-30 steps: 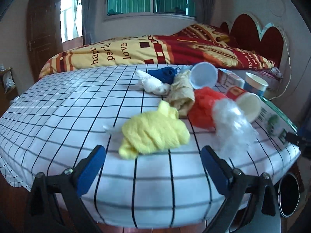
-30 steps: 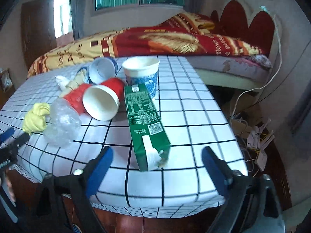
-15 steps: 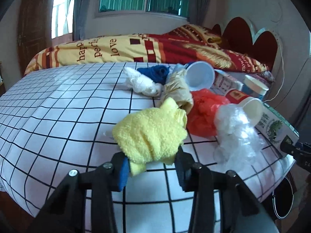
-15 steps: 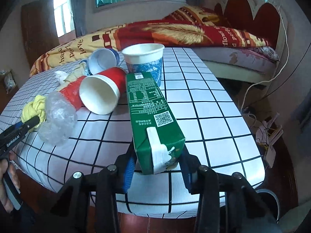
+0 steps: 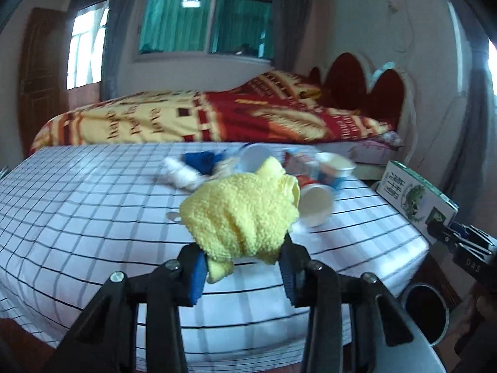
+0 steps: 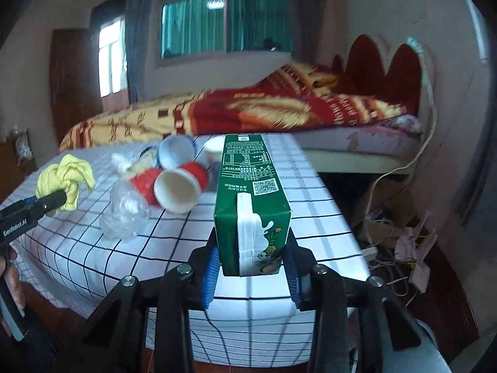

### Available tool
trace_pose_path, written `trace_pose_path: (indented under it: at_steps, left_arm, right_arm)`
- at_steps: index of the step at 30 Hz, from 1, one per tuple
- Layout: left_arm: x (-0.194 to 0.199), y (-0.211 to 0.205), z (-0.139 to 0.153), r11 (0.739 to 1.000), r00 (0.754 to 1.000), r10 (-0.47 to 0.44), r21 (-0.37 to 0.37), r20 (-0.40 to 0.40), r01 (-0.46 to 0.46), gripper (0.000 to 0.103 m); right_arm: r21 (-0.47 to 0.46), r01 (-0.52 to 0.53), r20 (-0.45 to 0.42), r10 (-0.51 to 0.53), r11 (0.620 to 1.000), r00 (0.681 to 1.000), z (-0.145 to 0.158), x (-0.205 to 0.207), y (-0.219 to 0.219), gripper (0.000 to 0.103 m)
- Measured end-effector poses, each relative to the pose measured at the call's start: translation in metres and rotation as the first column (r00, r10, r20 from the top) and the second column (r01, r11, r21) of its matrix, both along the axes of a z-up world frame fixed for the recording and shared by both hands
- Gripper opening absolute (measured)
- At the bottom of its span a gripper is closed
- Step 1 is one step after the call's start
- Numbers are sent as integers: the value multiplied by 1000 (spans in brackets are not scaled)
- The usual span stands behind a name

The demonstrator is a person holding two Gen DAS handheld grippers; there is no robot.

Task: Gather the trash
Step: 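Carry the yellow cloth and green carton to the black bin and release both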

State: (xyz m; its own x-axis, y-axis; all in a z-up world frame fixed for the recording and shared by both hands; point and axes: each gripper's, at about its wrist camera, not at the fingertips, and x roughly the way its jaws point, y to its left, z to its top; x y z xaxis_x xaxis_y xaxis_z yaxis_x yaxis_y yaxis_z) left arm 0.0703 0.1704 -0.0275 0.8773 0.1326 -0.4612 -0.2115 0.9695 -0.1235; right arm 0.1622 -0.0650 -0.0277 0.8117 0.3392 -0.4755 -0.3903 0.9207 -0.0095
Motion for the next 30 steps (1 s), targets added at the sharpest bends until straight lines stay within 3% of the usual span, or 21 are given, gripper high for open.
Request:
trace_pose_path:
  at_steps: [4,7,10,16,23,30]
  left_arm:
    - [10,-42,8,992,992,-123,-7,21,123,41]
    - [22,-84,8,971,971,-237,-11,29,237,41]
    - [39,-127,4,935,935,-354,-24,20,354,41]
    - [63,-214,-13,837,837,-547,-25,-13,547,41]
    - [77,-288,-49,756,751,-654,-34,-96,654,41]
    - [93,-325,-95,724,696,-684,-86,-219,685,41]
  right_arm:
    - [-3,79,18,-79,997,997,8,-13,-42,39]
    - [-19,171,23,-170,985,985,10,-26,-86,39]
    - [-33,243,16,-243,969,970,7,-37,-123,39]
    - [-67,366,-21,-368,928,929,-10,-52,-198,39]
    - [-85,407,-89,-414,909,906,-46,-56,-251,39]
    - [-132,365,-197,-385,922,902,-91,-48,-279,40]
